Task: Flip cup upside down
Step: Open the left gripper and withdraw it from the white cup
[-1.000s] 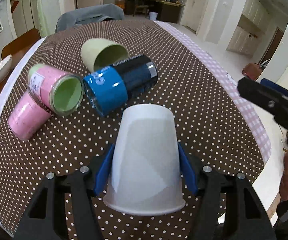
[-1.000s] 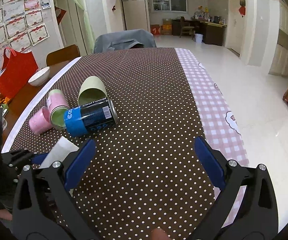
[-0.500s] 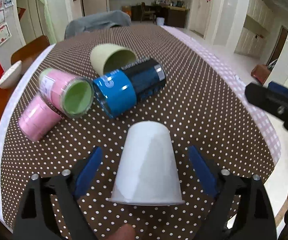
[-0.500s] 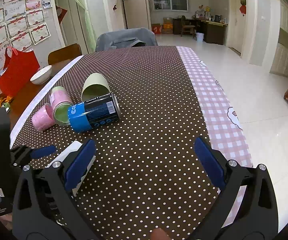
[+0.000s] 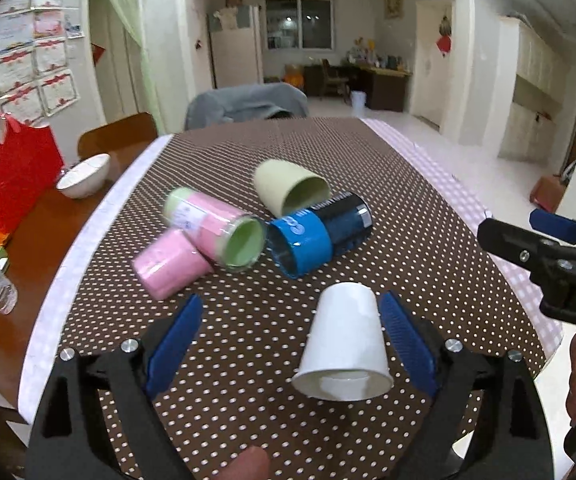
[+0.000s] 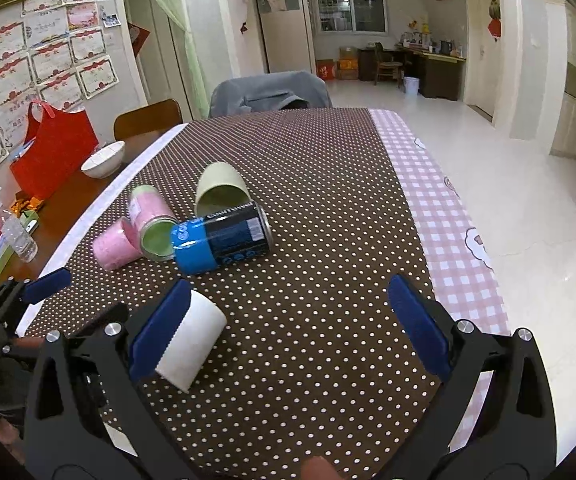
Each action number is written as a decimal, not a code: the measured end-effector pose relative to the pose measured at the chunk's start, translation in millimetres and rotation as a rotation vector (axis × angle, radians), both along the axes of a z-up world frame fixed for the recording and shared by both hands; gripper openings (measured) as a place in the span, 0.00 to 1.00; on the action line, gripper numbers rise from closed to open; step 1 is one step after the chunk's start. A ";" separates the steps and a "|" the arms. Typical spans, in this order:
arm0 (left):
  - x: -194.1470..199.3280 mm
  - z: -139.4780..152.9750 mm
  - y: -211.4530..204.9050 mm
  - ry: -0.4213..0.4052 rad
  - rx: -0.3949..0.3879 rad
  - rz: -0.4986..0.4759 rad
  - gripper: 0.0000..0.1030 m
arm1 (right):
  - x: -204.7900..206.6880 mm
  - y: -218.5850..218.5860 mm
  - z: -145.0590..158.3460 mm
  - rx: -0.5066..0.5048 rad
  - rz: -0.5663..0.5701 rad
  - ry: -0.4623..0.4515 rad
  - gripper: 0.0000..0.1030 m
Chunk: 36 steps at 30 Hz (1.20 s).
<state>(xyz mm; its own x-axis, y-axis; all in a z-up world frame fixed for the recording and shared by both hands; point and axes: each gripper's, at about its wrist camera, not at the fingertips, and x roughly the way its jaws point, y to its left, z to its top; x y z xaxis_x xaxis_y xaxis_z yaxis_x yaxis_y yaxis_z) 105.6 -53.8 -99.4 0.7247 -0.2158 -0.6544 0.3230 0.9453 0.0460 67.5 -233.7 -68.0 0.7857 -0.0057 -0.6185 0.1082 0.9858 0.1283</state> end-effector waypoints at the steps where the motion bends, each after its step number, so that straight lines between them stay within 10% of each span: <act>1: -0.6 5.0 2.7 -0.011 -0.005 0.010 0.86 | -1.3 1.5 1.6 0.001 0.002 -0.005 0.94; 22: -43.9 62.6 59.4 -0.233 -0.058 0.200 0.86 | -7.3 35.9 16.4 0.044 0.086 -0.009 0.94; 36: -34.6 47.2 87.3 -0.231 -0.098 0.278 0.86 | 41.6 42.9 -26.3 0.178 0.119 0.231 0.94</act>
